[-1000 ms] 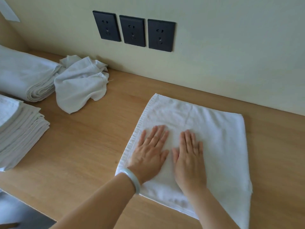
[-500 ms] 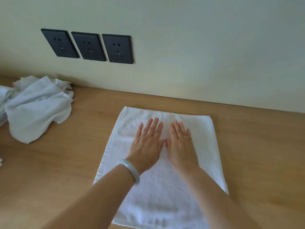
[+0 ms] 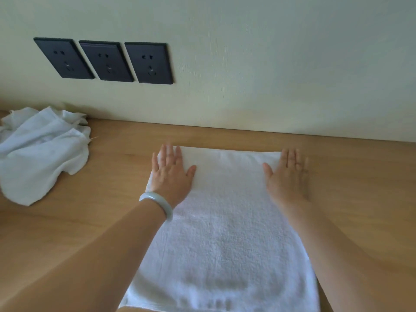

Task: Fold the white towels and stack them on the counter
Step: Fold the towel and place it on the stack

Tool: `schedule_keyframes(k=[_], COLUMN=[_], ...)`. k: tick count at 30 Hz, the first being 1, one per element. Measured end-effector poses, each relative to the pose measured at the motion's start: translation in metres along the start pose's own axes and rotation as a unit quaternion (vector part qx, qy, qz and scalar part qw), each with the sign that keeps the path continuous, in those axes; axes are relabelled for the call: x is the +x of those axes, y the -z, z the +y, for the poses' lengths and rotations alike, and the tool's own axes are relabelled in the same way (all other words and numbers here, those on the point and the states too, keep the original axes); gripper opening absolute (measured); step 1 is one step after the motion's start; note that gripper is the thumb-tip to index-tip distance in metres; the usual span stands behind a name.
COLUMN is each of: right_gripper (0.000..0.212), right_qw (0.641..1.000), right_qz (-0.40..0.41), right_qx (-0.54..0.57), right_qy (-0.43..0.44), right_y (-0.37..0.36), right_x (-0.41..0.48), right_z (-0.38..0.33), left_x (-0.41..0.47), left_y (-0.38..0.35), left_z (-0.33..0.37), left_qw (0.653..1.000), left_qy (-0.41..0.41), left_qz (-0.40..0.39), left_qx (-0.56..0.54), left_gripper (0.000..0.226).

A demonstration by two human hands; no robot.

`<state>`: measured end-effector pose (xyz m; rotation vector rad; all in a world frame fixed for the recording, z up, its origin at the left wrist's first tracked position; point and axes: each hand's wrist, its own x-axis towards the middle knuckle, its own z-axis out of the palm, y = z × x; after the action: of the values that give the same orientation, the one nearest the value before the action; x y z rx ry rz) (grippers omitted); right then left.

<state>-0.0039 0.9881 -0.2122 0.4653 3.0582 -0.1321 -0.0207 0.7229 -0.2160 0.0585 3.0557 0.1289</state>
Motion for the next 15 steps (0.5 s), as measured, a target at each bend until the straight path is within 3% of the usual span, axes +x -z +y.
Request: schedule_keyframes(k=[2, 4, 6, 12, 15], right_gripper=[0.067, 0.065, 0.066, 0.071, 0.073], right_qw=[0.992, 0.983, 0.989, 1.0, 0.995], right_qz=[0.052, 0.022, -0.016, -0.006, 0.085], right_qx=[0.021, 0.027, 0.016, 0.013, 0.05], right_qy=[0.114, 0.183, 0.146, -0.008, 0.013], right_y=[-0.001, -0.011, -0.018, -0.018, -0.013], right_x=[-0.012, -0.02, -0.018, -0.013, -0.052], right_z=[-0.027, -0.039, -0.023, 0.036, 0.013], left_x=[-0.003, -0.006, -0.006, -0.023, -0.062], left_y=[0.001, -0.007, -0.014, -0.009, -0.008], left_z=[0.021, 0.027, 0.01, -0.049, -0.018], left_qw=[0.995, 0.987, 0.991, 0.999, 0.996], left_qy=[-0.095, -0.159, -0.135, 0.015, -0.027], left_qz=[0.025, 0.007, -0.008, 0.01, 0.078], left_qx=[-0.006, 0.003, 0.004, -0.049, -0.043], left_gripper=[0.068, 0.07, 0.067, 0.07, 0.069])
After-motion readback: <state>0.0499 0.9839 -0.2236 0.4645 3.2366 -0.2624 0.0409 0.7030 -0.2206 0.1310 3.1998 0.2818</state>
